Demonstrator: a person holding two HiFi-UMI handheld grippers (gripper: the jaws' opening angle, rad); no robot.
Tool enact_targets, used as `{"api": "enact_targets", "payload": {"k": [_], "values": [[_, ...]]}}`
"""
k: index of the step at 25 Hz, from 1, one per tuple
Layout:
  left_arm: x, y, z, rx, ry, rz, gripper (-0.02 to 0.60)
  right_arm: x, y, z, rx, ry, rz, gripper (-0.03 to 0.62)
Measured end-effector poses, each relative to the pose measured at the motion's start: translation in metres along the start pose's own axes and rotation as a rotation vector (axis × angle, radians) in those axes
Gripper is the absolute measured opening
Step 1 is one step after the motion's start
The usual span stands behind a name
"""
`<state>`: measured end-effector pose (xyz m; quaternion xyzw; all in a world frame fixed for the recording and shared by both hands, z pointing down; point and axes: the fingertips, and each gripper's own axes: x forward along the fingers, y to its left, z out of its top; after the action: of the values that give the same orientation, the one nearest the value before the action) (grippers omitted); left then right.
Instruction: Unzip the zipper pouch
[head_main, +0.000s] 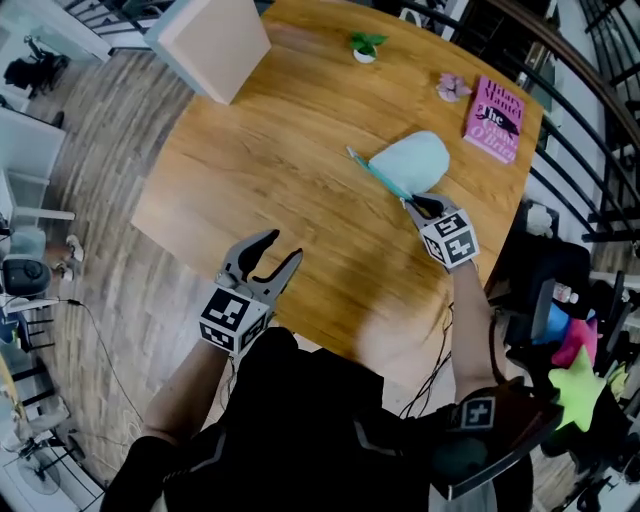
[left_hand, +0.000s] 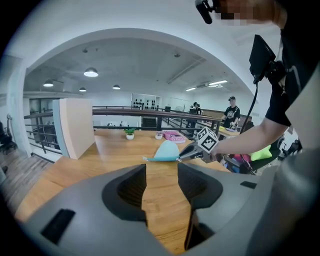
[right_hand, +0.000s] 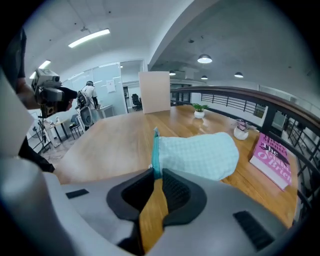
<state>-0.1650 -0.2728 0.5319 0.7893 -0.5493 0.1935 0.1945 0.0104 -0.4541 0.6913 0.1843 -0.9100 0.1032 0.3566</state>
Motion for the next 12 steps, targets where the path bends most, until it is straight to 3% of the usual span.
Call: {"api": "enact_targets", "payload": {"k": [8, 12], "values": [[-0.007, 0.008, 0.039, 0.046, -0.070, -0.078, 0.216, -0.055, 0.021, 0.045, 0.167, -0.070, -0.043, 0.057], [-0.012, -0.013, 0.055, 0.144, -0.109, -0.216, 0.216, -0.091, 0.041, 0.064, 0.283, -0.120, -0.055, 0.057]]}}
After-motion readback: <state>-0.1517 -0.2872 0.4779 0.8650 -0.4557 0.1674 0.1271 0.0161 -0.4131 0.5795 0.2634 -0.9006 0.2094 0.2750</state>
